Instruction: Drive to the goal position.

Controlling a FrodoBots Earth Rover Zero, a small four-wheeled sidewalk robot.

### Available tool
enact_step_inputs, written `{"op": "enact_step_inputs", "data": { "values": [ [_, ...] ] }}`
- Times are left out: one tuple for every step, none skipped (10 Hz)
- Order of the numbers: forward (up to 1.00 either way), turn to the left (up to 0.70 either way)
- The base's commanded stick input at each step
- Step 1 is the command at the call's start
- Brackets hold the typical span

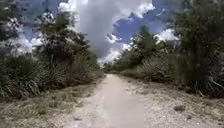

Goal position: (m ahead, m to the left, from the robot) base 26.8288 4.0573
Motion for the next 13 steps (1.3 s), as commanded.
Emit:
{"op": "enact_step_inputs", "data": {
  "values": [
    [0.5, 0.0],
    [0.5, -0.15],
    [0.5, -0.34],
    [0.5, -0.28],
    [0.5, 0.0],
    [0.5, 0.0],
    [0.5, 0.0],
    [0.5, 0.0],
    [0.5, 0.0],
    [0.5, 0.0],
    [0.5, 0.0],
    [0.5, 0.0],
    [0.5, 0.0]
  ]
}}
